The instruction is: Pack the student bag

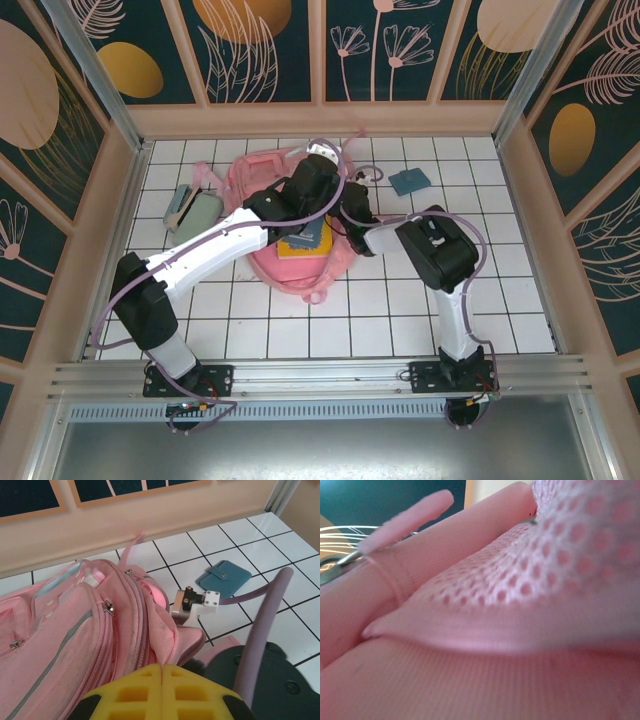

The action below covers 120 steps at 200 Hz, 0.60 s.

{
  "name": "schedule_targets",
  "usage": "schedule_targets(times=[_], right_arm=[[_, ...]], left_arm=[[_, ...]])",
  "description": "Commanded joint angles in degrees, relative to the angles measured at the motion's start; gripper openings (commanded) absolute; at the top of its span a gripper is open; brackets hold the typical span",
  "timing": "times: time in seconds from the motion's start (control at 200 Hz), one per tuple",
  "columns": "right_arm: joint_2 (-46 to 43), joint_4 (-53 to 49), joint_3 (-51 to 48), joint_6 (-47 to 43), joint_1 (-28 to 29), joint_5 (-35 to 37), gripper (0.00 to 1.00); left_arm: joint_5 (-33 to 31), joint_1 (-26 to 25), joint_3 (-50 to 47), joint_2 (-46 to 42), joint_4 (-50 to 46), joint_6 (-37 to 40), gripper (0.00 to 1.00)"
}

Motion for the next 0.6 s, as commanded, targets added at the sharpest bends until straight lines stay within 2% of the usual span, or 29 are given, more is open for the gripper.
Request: schedule_targets(times=[0.0, 0.21, 0.24, 0.37, 0.596], right_arm=[[-5.3, 2.4, -3.7, -3.0, 0.2, -2.2, 0.53], [-13.3, 0.7, -11.3, -8.0, 0.8, -4.6, 0.57], [-14.5, 0.9, -12.8, -8.8, 1.0, -4.9, 0.61], [-20.3, 0.3, -19.4, -11.6, 1.4, -6.3, 0.61], [-33.6, -12.9, -26.8, -22.6, 1.8, -7.0, 0.61]], left_arm=[[-2.3, -0.7, 2.4, -1.6, 5.1, 0.0, 0.00], [-3.6, -0.8, 1.8, -1.3, 5.0, -0.2, 0.00], [-3.5, -0.8, 1.7, -1.3, 5.0, -0.3, 0.00], [-3.0, -0.7, 0.6, -1.4, 5.4, -0.8, 0.00], [-2.4, -0.7, -1.7, -2.5, 6.0, -2.0, 0.00]])
